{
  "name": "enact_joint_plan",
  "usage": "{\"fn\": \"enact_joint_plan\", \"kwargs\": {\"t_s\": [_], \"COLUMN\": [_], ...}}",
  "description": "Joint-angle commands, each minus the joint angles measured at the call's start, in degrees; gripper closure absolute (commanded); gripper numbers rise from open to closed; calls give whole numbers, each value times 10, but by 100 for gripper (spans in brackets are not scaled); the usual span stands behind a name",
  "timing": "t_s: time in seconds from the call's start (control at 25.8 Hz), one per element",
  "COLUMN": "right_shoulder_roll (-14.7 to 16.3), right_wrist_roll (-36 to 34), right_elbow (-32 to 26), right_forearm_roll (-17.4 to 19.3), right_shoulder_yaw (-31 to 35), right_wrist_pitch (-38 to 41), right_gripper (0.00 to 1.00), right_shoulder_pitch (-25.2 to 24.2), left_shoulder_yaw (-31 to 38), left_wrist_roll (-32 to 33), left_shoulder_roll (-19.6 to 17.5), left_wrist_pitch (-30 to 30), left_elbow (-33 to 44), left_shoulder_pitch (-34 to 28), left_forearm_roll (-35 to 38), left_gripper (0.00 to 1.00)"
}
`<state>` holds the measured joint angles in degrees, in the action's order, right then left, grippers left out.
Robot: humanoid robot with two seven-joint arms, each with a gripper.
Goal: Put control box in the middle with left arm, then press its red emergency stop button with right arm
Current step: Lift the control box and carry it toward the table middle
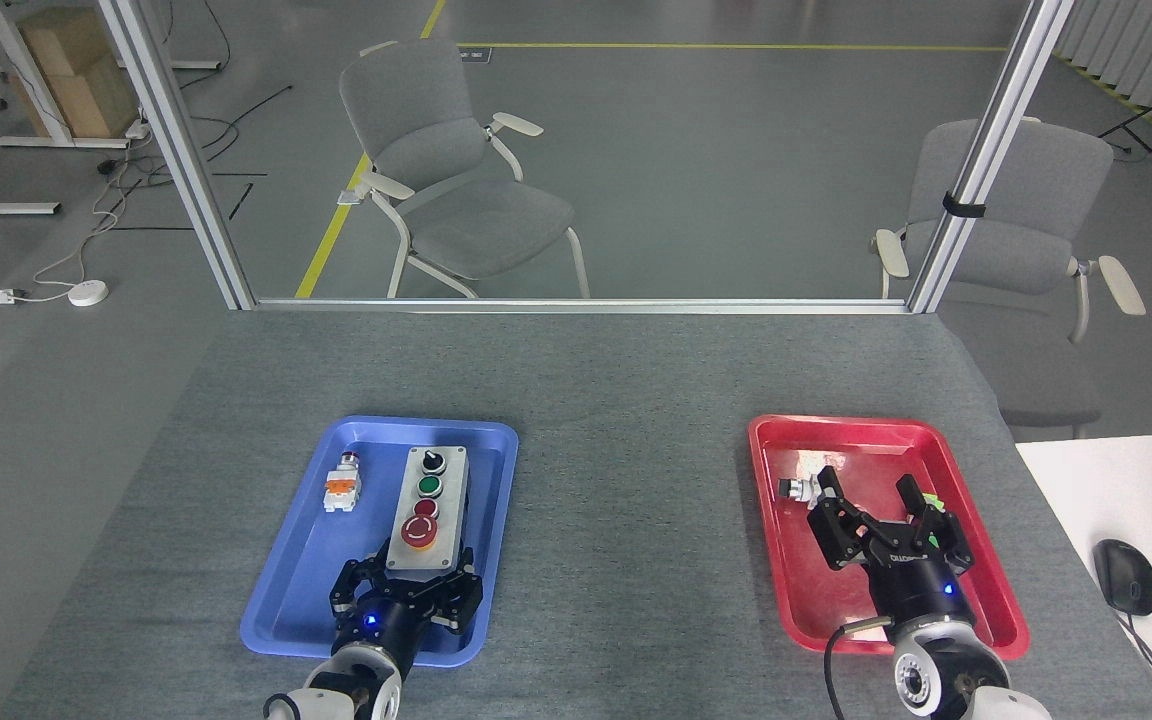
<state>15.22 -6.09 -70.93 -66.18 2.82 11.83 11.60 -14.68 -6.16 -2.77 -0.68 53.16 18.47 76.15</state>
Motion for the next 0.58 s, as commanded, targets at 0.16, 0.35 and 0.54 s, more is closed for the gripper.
{"fn": "enact_joint_plan", "kwargs": {"t_s": [0.16,0.35,0.54], "right_shoulder_roll": [1,2,2], "right_wrist_roll": [-2,-1,-1], "right_elbow": [0,0,0], "right_forearm_roll": [1,0,1], "right_shoulder_yaw": [0,0,0], "right_wrist_pitch": [0,0,0], "right_gripper": [0,0,0], "right_shoulder_pitch": [0,0,0], "left_shoulder_yaw": [-7,-4,11], "left_wrist_roll": [0,0,1], "left_shoulder_roll": [-4,-5,-11], "left_wrist_pitch": [2,6,-15], "left_elbow": [-17,-10,69], "left_shoulder_pitch": [17,25,21], "left_forearm_roll": [0,-11,-27], "left_gripper": [64,100,100]}}
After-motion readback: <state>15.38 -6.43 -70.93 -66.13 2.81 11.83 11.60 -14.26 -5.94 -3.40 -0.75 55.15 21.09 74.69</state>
